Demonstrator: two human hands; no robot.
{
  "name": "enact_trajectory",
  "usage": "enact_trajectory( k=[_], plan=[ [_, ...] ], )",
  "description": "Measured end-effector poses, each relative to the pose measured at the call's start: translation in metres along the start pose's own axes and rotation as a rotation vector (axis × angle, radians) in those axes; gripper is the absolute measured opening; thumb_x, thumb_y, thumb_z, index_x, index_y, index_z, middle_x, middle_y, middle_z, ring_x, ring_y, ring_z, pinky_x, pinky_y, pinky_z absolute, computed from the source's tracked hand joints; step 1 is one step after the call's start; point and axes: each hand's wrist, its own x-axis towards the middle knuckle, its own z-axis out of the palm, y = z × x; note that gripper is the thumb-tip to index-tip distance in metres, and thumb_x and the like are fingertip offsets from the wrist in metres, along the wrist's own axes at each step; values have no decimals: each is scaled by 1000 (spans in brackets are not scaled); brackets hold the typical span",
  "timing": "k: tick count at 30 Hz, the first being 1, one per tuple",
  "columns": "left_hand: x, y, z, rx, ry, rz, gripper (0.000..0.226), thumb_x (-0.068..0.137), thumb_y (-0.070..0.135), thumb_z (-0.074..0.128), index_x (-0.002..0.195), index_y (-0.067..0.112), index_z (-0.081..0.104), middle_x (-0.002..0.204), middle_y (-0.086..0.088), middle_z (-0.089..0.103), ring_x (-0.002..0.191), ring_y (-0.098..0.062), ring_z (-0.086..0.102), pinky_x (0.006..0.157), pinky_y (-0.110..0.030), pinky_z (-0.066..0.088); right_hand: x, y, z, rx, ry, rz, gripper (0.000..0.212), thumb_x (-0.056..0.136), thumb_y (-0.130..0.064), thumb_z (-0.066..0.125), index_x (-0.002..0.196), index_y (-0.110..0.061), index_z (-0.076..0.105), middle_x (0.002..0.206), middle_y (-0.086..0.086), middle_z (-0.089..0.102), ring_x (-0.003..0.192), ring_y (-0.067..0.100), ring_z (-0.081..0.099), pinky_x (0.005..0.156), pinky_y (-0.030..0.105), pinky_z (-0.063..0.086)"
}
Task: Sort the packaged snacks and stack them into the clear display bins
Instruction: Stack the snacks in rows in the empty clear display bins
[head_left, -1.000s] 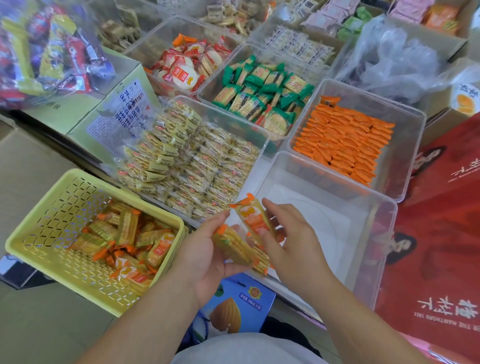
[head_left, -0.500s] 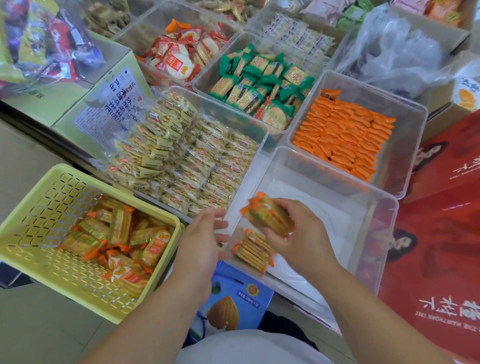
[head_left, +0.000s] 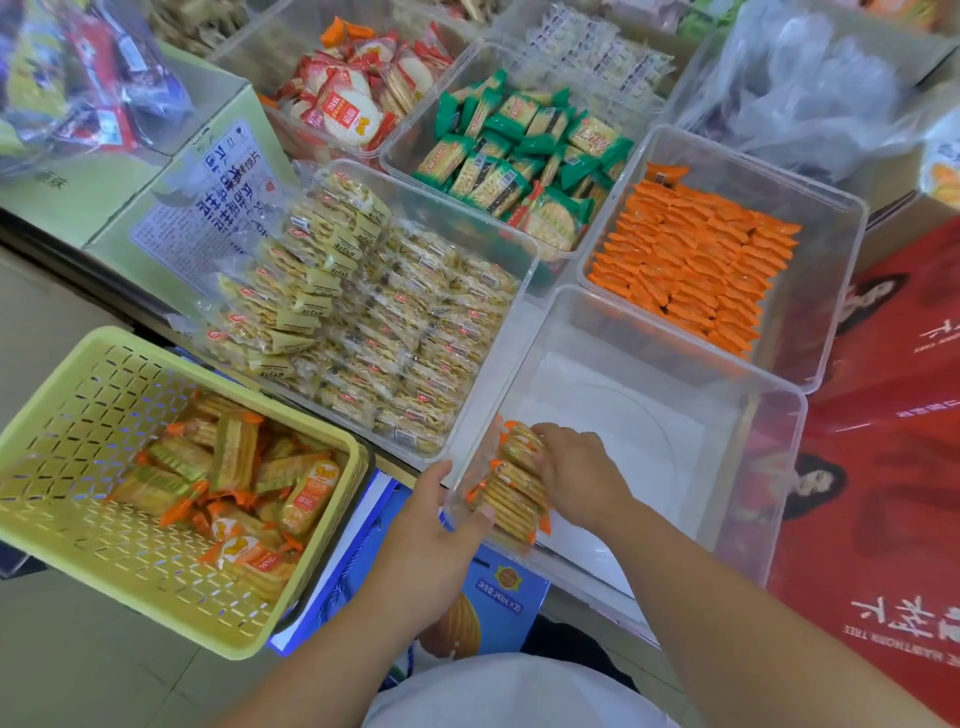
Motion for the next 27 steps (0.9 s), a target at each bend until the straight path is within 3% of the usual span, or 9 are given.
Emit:
enact_trajectory(
  k=[4, 7, 10, 13, 17, 19, 21, 24, 27],
  plan=[
    [0, 3, 0, -52, -53, -11, 76, 98, 39, 66, 159, 40, 21, 162, 8, 34, 142, -21, 43, 114, -47, 43, -4, -1, -4, -17, -151, 123, 50, 104, -15, 39, 148, -38, 33, 128, 11, 37, 98, 36, 58, 84, 44, 54],
    [-2, 6, 1, -36, -131, 18, 79, 100, 36, 63, 162, 35, 15, 165, 11, 25, 138, -6, 32, 112, -33, 34, -4, -12, 2, 163, -215, 212, 57, 103, -9, 38, 151, -36, 25, 134, 15, 32, 85, 35, 60, 71, 46, 57],
    [-4, 5, 2, -70, -129, 14, 77, 101, 34, 61, 162, 34, 14, 165, 10, 23, 143, -10, 30, 110, -32, 32, -7, -19, 11, 272, -180, 217, 63, 101, -9, 37, 156, -33, 19, 149, 15, 22, 90, 27, 57, 83, 35, 47],
    [-7, 6, 3, -87, -112, -9, 76, 102, 34, 60, 162, 37, 14, 165, 10, 23, 149, -17, 32, 109, -33, 36, -9, -22, 14, 305, -161, 203, 66, 100, -8, 35, 158, -32, 14, 156, 14, 13, 105, 31, 57, 94, 34, 44],
    [-13, 6, 5, -70, -39, -6, 73, 101, 33, 62, 161, 36, 20, 150, 15, 34, 109, 4, 56, 71, -5, 48, -10, -15, 12, 247, -214, 183, 73, 100, -13, 40, 161, -34, 4, 164, 12, 3, 107, 27, 54, 89, 31, 42],
    [-20, 4, 0, -2, 20, 47, 66, 99, 37, 64, 157, 37, 30, 145, 5, 51, 105, 0, 62, 79, -12, 50, -11, -13, 10, 159, -231, 180, 78, 100, -26, 48, 160, -40, -1, 168, 8, -4, 128, 31, 51, 94, 35, 43],
    [-30, 1, -15, 30, 95, 142, 50, 98, 39, 65, 144, 37, 47, 119, 9, 61, 80, 7, 63, 70, -9, 47, -13, -14, 7, 46, -224, 177, 84, 97, -42, 53, 159, -44, -4, 170, 5, -5, 143, 37, 38, 107, 43, 40],
    [-42, -6, -53, 3, 258, 285, 22, 94, 31, 71, 111, 44, 68, 108, 17, 68, 71, 3, 59, 61, -12, 47, -15, -17, 4, -22, -210, 178, 87, 95, -54, 54, 158, -46, -6, 170, 4, -2, 146, 41, 32, 112, 49, 36],
    [-44, -14, -107, 5, 430, 325, 15, 89, 34, 77, 96, 45, 69, 90, 13, 70, 66, -9, 59, 57, -23, 52, -20, -21, 0, -38, -196, 207, 88, 94, -58, 53, 158, -45, -6, 170, 4, -1, 143, 41, 38, 109, 48, 39]
  ],
)
